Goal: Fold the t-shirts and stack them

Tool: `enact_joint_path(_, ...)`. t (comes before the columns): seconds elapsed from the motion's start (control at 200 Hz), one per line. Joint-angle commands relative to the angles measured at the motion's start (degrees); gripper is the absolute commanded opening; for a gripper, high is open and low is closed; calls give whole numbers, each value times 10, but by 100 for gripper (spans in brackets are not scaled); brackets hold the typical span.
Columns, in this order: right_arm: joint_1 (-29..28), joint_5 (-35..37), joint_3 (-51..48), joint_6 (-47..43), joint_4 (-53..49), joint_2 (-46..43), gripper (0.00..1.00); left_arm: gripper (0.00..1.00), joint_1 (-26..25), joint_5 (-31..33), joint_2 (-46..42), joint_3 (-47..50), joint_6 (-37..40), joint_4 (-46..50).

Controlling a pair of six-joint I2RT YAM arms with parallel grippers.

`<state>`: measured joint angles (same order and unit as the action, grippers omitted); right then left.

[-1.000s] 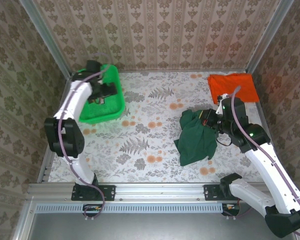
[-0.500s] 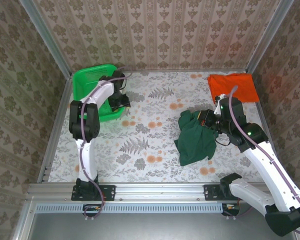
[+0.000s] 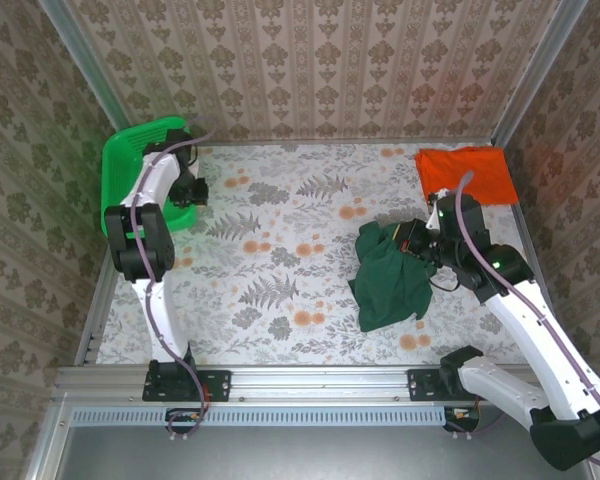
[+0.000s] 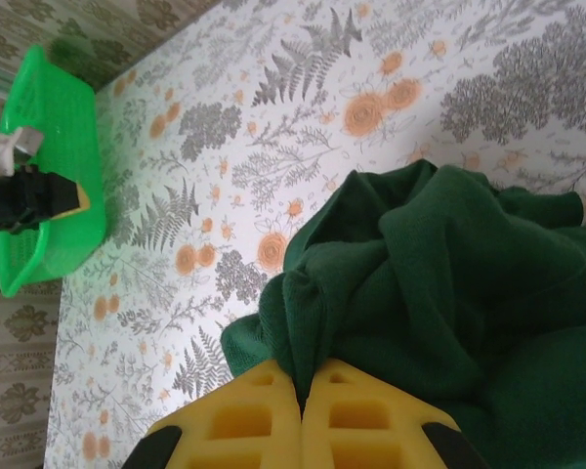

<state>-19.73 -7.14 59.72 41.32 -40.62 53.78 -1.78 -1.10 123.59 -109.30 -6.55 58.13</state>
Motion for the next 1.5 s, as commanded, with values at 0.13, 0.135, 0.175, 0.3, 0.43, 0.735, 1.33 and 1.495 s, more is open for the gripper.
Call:
enact_joint_path(0.13, -25, -7, 49, 28, -20, 41, 3, 0, -25, -40, 29, -20, 86, -10)
enact_joint_path(0.135, -26, -7, 49, 29, -20, 41, 3, 0, -26, -38, 28, -18, 87, -10)
enact_joint_path(0.175, -29, -4, 51, 33, -17, 44, 3, 0, -35, -27, 23, -6, 93, -9)
enact_joint_path(0.3, -37, 2, 47, 40, -12, 43, 3, 0, -55, 17, 11, 21, 122, -15)
enact_joint_path(0.43, -38, 1, 42, 44, -14, 39, 3, 0, -28, 30, 43, -38, 108, 14)
enact_joint_path(0.735, -39, -10, 41, 49, -28, 39, 3, 0, -11, 44, 110, -165, 110, 32)
enact_joint_path(1.33, -49, -7, 55, 54, -12, 62, 8, 90, -29, 136, 88, -196, 97, 57)
enact_joint_path(1.495, -70, 7, 100, 23, 1, 88, 9, 100, -55, 113, 6, -235, 36, 107)
